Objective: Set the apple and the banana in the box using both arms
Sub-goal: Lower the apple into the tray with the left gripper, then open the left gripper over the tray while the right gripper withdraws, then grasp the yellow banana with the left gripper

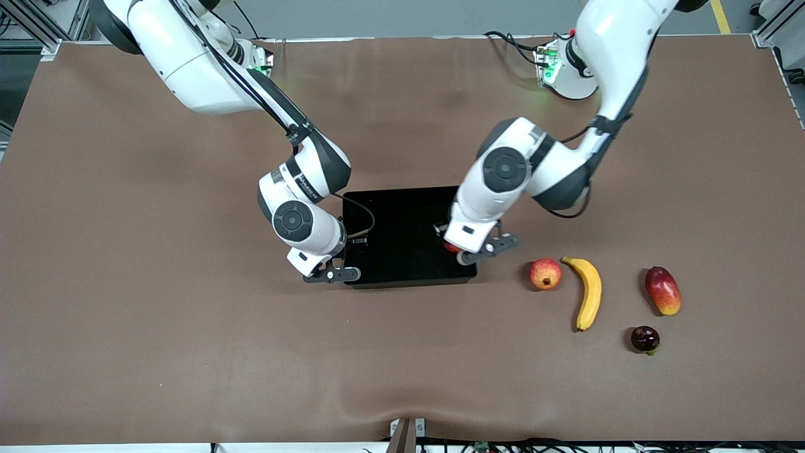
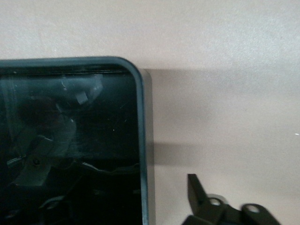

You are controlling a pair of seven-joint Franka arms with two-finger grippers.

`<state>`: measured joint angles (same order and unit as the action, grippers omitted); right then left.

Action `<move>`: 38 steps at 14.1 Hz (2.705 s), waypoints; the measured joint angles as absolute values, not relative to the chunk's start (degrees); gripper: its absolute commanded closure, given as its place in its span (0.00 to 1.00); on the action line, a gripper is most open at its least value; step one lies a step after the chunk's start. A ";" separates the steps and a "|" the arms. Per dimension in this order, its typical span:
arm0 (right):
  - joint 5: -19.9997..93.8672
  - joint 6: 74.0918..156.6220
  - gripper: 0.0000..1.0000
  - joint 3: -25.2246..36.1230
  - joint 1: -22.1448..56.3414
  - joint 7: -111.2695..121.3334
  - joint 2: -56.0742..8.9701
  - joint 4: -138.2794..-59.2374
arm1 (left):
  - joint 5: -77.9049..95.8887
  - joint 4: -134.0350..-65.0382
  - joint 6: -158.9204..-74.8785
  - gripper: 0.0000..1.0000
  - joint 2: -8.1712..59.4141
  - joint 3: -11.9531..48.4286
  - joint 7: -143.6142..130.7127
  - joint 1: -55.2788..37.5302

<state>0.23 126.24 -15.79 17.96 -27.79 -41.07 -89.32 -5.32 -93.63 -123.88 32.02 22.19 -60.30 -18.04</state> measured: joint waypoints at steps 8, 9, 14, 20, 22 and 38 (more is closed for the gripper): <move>0.16 126.28 0.00 -14.49 14.57 -28.55 -36.70 -87.15 | -8.28 -103.07 -133.21 1.00 35.75 21.95 -62.99 -21.17; 0.14 126.25 0.00 -14.37 12.14 -27.21 -36.02 -86.99 | -8.29 -103.50 -133.50 1.00 36.31 21.94 -62.99 -21.17; 0.14 125.82 0.00 -14.31 -1.05 -14.08 -34.56 -86.40 | -8.30 -103.49 -133.78 0.00 36.42 21.99 -62.99 -21.12; 0.08 113.77 0.00 -12.89 -8.80 -3.57 -25.54 -86.13 | -8.30 -98.28 -131.40 0.00 34.40 21.67 -62.99 -20.15; 0.08 109.66 0.00 -7.75 -8.18 -0.28 -21.87 -86.17 | -8.31 -93.60 -123.25 0.00 31.91 21.54 -62.99 -19.68; 0.44 85.33 0.00 1.31 -3.19 1.93 -1.65 -86.56 | -12.34 -85.77 -113.56 0.08 36.09 20.62 -22.48 7.34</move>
